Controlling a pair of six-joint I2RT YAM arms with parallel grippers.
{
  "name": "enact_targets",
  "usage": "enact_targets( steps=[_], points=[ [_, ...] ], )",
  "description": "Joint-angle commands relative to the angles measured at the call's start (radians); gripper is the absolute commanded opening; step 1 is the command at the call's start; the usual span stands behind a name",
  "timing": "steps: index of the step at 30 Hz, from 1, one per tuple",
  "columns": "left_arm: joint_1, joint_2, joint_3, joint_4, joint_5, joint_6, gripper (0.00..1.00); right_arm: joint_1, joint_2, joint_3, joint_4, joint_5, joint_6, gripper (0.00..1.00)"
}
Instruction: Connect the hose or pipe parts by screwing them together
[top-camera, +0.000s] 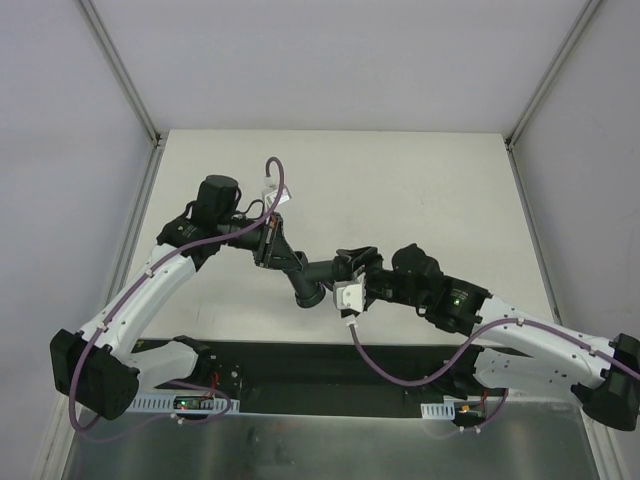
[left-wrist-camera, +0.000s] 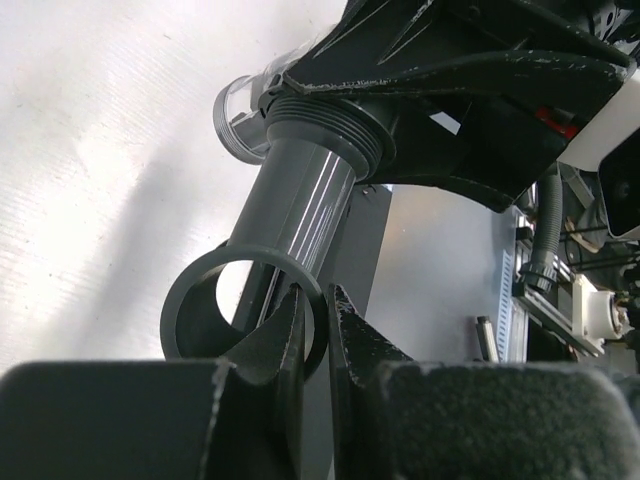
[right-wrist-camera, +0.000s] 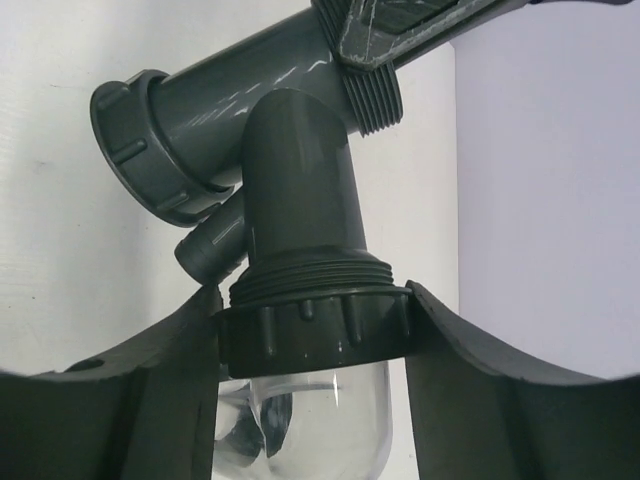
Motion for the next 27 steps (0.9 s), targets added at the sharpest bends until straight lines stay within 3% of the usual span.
enact_targets(
  steps=[1, 3, 7, 13, 15, 20, 21, 25, 27],
  points=[
    [0.006, 0.005, 0.043, 0.008, 0.116, 0.015, 0.0, 0.003, 0.014, 0.039, -0.01, 0.02, 0.004, 0.47],
    [0.005, -0.007, 0.038, 0.008, 0.07, 0.05, 0.0, 0.0, 0.017, 0.053, -0.015, -0.033, 0.061, 0.41],
    [-0.021, -0.059, 0.03, 0.019, -0.057, 0.215, 0.0, -0.044, 0.057, 0.091, -0.025, -0.15, 0.319, 0.4],
    [-0.179, -0.135, 0.004, 0.057, -0.312, 0.401, 0.0, -0.157, 0.149, 0.119, 0.06, -0.316, 0.689, 0.38],
    [-0.22, -0.156, -0.023, 0.079, -0.337, 0.427, 0.0, -0.199, 0.175, 0.125, 0.086, -0.386, 0.887, 0.37],
    [-0.234, -0.233, -0.141, 0.224, -0.364, 0.452, 0.0, -0.334, 0.24, 0.027, 0.405, -0.563, 1.241, 0.34],
    [-0.236, -0.262, -0.157, 0.238, -0.369, 0.458, 0.0, -0.355, 0.252, 0.013, 0.533, -0.611, 1.389, 0.33],
    [-0.238, -0.293, -0.2, 0.26, -0.433, 0.476, 0.0, -0.455, 0.347, 0.008, 0.708, -0.676, 1.706, 0.37],
    [-0.236, -0.28, -0.2, 0.257, -0.472, 0.463, 0.0, -0.475, 0.367, 0.013, 0.758, -0.711, 1.77, 0.41]
  ],
)
